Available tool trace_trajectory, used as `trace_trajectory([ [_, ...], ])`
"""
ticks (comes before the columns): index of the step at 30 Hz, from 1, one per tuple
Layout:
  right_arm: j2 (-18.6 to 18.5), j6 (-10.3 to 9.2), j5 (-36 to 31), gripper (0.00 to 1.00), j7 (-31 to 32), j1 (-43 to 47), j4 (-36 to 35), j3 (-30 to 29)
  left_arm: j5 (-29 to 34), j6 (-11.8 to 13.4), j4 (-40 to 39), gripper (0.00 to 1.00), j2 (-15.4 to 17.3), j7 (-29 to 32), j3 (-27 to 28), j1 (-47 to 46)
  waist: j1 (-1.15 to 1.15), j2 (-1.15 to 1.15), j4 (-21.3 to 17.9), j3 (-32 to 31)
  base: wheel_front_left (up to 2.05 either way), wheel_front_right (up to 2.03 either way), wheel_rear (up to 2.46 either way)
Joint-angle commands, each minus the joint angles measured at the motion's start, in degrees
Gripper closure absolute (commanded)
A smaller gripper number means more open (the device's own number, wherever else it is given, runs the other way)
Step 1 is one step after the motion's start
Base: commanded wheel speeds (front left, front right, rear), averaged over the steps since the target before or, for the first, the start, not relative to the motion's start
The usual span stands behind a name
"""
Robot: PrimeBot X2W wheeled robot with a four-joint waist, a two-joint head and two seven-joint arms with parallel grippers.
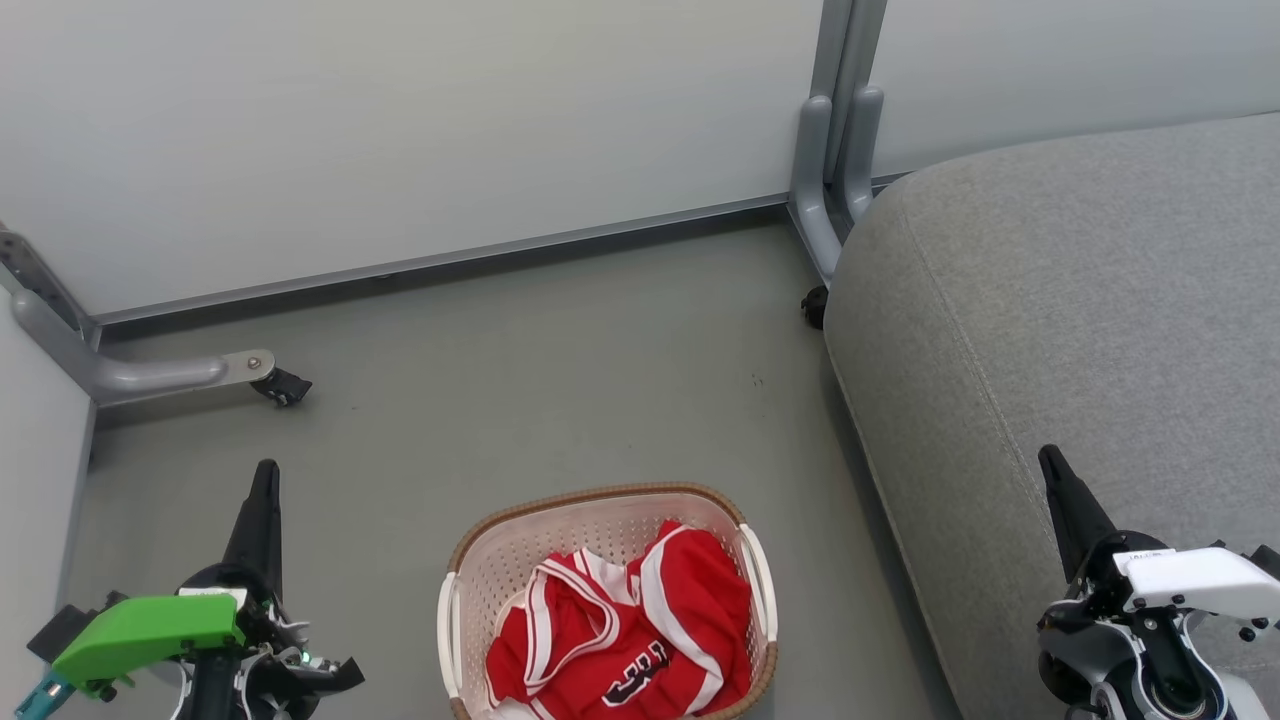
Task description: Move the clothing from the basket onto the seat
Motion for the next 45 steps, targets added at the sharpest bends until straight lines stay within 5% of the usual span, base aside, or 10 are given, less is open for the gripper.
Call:
trace_trajectory([
  [1, 0.0, 0.00, 0.0, 0.00, 0.0, 0.0, 0.0, 0.0, 0.0, 0.0, 0.0, 0.00, 0.0, 0.0, 0.0, 0.0, 0.00, 0.00, 0.0, 0.0, 0.00, 0.00, 0.00],
  [12, 0.6, -0.01, -1.8, 0.00, -2.1, 2.5, 0.3, 1.1, 1.8, 0.0, 0.1, 0.00, -0.4, -2.1, -1.3, 1.9, 0.00, 0.00, 0.1, 0.0, 0.00, 0.00, 0.00],
  [24, 0.4, -0.01, -10.7, 0.00, -5.3, 3.6, -2.6, 2.2, 10.4, 0.0, -2.2, 0.00, -0.3, -5.3, -2.5, 2.3, 0.00, 0.00, 0.3, 0.1, 0.00, 0.00, 0.00],
  [45, 0.2, -0.01, -34.0, 0.00, -9.9, 5.4, -8.0, 4.5, 36.6, 3.0, -6.9, 0.00, -0.1, -9.9, -6.6, 2.9, 0.00, 0.00, 0.6, 0.2, 0.00, 0.00, 0.00],
])
